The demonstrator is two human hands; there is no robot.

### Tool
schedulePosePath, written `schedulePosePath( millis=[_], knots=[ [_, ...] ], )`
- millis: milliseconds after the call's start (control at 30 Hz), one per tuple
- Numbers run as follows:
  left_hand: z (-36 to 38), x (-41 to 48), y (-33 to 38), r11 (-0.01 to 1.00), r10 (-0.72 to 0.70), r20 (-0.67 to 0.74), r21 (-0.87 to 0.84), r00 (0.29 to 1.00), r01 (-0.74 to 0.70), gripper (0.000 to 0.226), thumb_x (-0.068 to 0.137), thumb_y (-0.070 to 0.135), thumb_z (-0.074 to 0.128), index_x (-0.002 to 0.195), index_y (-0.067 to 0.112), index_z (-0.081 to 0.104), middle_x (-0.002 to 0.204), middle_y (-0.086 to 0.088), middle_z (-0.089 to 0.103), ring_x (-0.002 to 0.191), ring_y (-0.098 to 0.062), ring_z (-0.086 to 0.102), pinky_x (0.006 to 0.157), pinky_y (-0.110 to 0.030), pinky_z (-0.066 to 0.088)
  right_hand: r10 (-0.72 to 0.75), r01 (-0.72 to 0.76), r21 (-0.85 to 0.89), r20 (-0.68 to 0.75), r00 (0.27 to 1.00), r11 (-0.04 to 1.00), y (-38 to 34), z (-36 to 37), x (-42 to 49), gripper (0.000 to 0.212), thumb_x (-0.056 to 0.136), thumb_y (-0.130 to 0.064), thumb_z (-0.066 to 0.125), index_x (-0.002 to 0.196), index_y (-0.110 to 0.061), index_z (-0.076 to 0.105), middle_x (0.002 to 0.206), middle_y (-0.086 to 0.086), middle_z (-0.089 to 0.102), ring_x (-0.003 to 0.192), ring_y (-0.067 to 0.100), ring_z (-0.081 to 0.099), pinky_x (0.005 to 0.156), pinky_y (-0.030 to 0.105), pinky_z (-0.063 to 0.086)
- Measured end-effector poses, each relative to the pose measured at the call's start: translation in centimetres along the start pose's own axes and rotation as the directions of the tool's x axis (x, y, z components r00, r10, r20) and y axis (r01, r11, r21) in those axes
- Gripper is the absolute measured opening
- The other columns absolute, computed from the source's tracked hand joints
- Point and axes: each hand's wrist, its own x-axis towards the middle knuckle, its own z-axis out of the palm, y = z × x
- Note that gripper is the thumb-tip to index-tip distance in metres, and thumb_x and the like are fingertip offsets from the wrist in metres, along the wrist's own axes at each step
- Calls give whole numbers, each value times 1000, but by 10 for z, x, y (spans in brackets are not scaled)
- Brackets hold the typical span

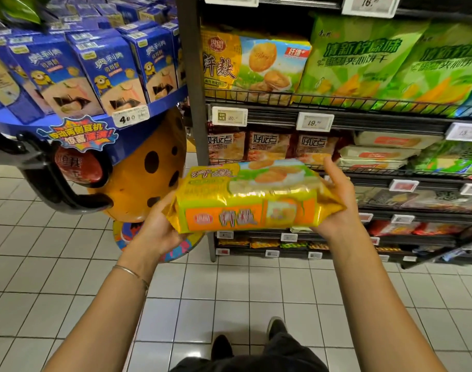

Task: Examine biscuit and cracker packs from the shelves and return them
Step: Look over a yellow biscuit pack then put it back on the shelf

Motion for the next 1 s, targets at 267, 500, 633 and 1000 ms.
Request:
schedulePosePath(
  millis=[267,500,633,1000],
  knots=[
    [2,-14,34,909,302,-8,302,953,-286,34,95,44,62,120,26,74,123,-10,76,106,-26,76,75,-35,63,112,-111,-178,-3,994,978,16,-15,-3,56,87,-43,70,134,-13,69,137,19,67,120,39,68,92,55,59],
    [5,-24,42,749,412,151,507,899,-428,31,107,43,46,124,45,72,125,4,76,115,-14,72,85,-25,59,-168,185,-327,80,982,927,14,-21,-4,42,83,-4,57,117,-18,77,113,9,78,102,27,76,87,45,62],
    [2,-21,37,758,472,173,421,865,-498,37,112,33,40,141,39,63,139,1,68,129,-18,64,97,-29,56,-205,269,-381,201,958,885,9,-23,-6,68,61,0,75,127,-17,65,111,7,77,105,26,73,92,42,60],
    [1,-20,29,937,309,127,131,943,-325,66,103,70,36,144,25,62,147,-11,62,135,-32,60,102,-49,55,-200,287,-509,219,955,811,-11,22,-12,72,47,-27,103,114,-27,75,105,4,80,97,21,77,75,33,63]
  ],
)
